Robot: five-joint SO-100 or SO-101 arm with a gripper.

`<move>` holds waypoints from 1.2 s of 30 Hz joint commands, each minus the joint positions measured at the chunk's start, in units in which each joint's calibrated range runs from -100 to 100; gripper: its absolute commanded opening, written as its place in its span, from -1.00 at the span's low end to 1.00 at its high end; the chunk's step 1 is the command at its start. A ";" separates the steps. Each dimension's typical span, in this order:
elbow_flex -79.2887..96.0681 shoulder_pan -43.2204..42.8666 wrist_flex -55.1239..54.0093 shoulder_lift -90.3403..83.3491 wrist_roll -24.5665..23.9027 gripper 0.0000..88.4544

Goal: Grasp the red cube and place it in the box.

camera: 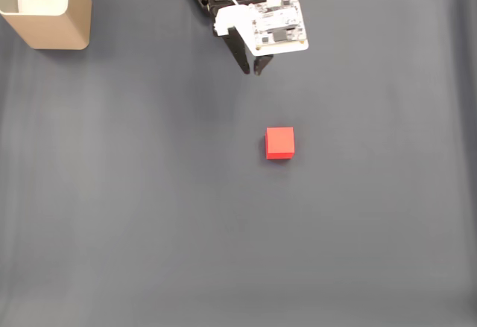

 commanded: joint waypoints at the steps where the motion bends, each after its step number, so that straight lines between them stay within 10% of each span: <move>1: -4.57 -1.13 0.23 2.26 0.10 -0.98; 36: -5.03 -0.28 -9.69 7.28 -2.34 -0.24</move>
